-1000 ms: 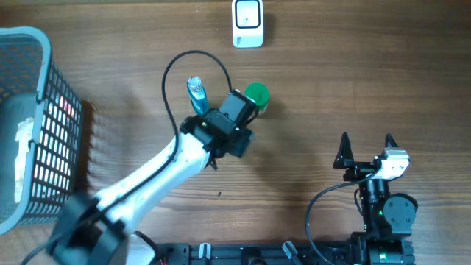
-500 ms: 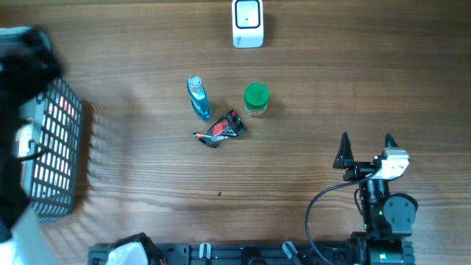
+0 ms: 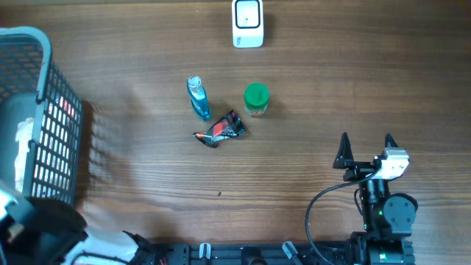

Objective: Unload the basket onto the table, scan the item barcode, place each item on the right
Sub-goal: 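Carry the hex wrench pack out and drop it near the bottle, then reach the left gripper into the basket and grasp the clear food bag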

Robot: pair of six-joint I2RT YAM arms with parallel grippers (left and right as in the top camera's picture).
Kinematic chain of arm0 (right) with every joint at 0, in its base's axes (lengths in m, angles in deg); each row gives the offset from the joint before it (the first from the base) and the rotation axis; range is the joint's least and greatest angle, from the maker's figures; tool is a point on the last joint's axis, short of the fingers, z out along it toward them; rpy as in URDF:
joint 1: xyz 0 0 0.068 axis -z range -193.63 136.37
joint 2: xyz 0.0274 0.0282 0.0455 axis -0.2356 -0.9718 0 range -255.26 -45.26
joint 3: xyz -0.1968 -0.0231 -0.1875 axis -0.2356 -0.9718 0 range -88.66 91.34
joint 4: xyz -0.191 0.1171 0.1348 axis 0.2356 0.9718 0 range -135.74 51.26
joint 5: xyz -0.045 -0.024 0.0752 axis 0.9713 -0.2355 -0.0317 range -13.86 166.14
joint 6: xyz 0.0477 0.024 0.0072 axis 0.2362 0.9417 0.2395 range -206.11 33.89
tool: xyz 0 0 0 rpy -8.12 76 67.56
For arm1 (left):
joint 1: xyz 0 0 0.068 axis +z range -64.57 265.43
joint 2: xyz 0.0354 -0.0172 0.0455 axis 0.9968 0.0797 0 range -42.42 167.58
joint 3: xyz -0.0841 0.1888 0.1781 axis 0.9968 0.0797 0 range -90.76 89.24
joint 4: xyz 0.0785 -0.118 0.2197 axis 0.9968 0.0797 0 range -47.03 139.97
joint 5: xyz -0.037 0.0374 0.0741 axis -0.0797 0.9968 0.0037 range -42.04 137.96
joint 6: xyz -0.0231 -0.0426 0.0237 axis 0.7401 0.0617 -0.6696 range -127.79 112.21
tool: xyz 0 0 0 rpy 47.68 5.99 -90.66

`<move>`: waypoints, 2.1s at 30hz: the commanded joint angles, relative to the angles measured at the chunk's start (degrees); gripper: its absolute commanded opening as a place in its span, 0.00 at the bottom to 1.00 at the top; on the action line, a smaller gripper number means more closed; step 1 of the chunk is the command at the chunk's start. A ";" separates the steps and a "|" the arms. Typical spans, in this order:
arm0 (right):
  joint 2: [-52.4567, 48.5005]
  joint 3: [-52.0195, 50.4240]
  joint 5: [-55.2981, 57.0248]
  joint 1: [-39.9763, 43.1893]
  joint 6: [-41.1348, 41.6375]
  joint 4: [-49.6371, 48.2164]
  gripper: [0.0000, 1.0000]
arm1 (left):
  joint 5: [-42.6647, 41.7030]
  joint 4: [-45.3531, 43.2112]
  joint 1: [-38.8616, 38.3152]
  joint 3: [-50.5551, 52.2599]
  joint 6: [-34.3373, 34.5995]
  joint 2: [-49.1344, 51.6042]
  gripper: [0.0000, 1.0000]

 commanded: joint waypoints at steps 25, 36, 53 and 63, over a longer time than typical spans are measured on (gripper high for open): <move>0.35 -0.07 -0.33 -0.24 -0.98 -0.17 1.00 | 2.51 -4.24 -2.16 17.27 -41.55 14.75 1.00; 0.35 -0.07 -0.33 -0.24 -0.96 -0.17 1.00 | 15.85 -16.11 -4.04 28.87 -33.92 14.78 1.00; 0.35 -0.07 -0.33 -0.24 -0.98 -0.17 1.00 | 8.24 -14.80 -4.09 20.35 -25.51 7.17 0.04; 0.35 -0.07 -0.33 -0.24 -0.98 -0.17 1.00 | -7.26 -14.86 -4.09 11.96 -12.70 -15.06 0.04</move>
